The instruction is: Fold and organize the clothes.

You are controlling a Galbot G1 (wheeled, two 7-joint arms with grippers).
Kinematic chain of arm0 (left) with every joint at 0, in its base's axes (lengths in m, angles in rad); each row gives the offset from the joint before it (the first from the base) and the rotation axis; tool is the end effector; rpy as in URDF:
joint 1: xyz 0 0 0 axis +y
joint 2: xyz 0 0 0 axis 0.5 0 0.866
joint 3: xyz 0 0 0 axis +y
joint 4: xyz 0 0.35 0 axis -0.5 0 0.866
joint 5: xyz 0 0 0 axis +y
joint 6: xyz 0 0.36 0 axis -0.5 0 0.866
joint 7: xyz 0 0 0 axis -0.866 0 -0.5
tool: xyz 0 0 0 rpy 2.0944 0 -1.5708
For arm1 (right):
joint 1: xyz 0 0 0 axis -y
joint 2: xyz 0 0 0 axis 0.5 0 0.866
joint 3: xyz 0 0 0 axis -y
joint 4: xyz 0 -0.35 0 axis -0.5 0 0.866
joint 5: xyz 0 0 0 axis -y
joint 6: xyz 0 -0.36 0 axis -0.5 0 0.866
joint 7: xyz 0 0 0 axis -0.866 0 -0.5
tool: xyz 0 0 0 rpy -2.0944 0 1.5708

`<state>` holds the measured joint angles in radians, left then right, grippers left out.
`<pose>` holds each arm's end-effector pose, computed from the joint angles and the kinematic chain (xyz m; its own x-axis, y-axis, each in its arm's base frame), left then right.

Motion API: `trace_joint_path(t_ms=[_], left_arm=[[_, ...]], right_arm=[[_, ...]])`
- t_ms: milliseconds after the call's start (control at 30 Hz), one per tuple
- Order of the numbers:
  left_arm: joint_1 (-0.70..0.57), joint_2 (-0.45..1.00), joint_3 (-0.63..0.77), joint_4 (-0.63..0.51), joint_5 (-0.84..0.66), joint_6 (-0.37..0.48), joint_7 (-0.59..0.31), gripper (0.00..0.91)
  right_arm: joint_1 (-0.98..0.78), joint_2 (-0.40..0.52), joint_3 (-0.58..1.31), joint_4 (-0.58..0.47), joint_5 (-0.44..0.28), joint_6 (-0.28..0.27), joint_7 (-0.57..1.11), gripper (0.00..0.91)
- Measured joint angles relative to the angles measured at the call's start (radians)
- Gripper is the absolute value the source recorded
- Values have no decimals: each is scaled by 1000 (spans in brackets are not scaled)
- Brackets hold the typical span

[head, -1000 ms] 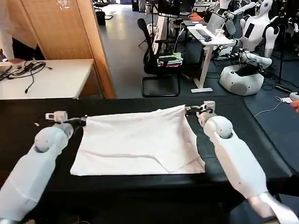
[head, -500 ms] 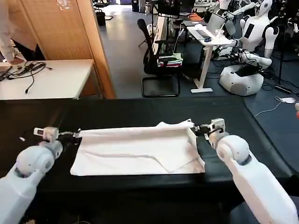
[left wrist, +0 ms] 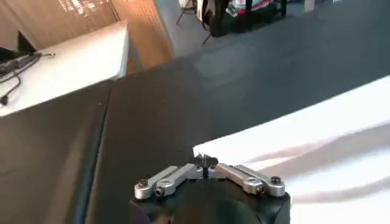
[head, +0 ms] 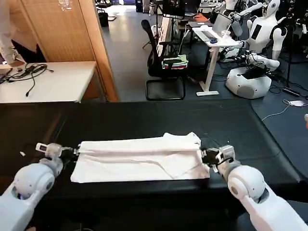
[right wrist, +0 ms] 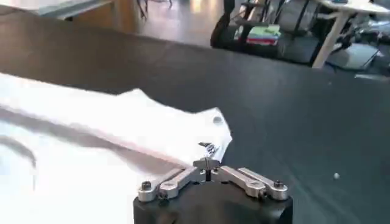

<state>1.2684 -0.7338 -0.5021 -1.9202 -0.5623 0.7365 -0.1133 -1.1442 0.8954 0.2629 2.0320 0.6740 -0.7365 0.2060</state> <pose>0.2954 0.1635 -0.2276 -0.7830 -0.0617 0.6189 0.1719 0.9348 0.3107 0.2907 -0.0538 -0.2293 -0.7865 -0.2196 0.5773 -0.3124 0.9477 -0.0650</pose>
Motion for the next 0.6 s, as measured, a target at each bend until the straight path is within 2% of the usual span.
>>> trace_joint_path(t_ms=[600], left_arm=[[66, -22, -46, -94, 9, 0, -44, 0]], right_arm=[[-25, 5, 20, 6, 7, 0, -2, 0]])
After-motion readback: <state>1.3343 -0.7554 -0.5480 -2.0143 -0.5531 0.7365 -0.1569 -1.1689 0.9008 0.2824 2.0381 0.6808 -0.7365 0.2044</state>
